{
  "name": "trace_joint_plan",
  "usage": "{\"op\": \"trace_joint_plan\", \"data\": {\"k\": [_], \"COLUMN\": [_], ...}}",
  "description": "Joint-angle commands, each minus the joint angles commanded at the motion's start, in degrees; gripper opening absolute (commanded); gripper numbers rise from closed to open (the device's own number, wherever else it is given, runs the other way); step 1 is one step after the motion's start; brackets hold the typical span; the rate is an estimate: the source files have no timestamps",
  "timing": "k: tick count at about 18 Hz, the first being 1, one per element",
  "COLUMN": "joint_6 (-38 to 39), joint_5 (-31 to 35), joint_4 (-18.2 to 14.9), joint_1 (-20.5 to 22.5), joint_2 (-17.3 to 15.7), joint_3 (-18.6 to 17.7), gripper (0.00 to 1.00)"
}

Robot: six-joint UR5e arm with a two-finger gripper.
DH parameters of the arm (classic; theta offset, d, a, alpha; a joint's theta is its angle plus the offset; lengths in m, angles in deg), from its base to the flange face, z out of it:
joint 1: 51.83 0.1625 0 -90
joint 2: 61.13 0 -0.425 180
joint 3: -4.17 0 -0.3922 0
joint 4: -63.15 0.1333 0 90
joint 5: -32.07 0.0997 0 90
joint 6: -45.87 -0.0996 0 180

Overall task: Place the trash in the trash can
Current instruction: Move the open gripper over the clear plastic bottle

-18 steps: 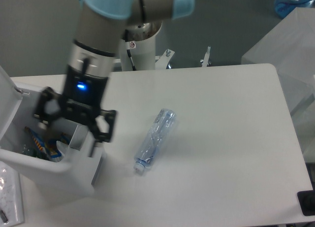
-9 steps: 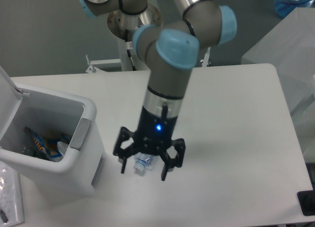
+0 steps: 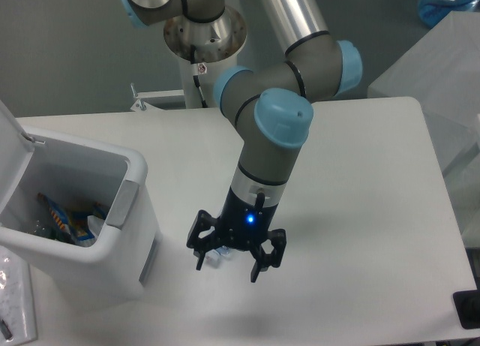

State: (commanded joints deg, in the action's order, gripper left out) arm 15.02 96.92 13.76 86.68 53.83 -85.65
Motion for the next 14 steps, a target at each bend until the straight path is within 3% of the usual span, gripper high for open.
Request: {"op": "trace_joint_plan", "data": {"k": [5,14], "joint_6": [-3.70,-6.51], "joint_5": [7.92,13.01], "joint_4": [-4.83,-6.41], "joint_1": [-2.20,-6.76], "joint_2": [1.49,6.15], "joint_3": [-0.27,-0.27], "gripper": [1.00,1.00]}}
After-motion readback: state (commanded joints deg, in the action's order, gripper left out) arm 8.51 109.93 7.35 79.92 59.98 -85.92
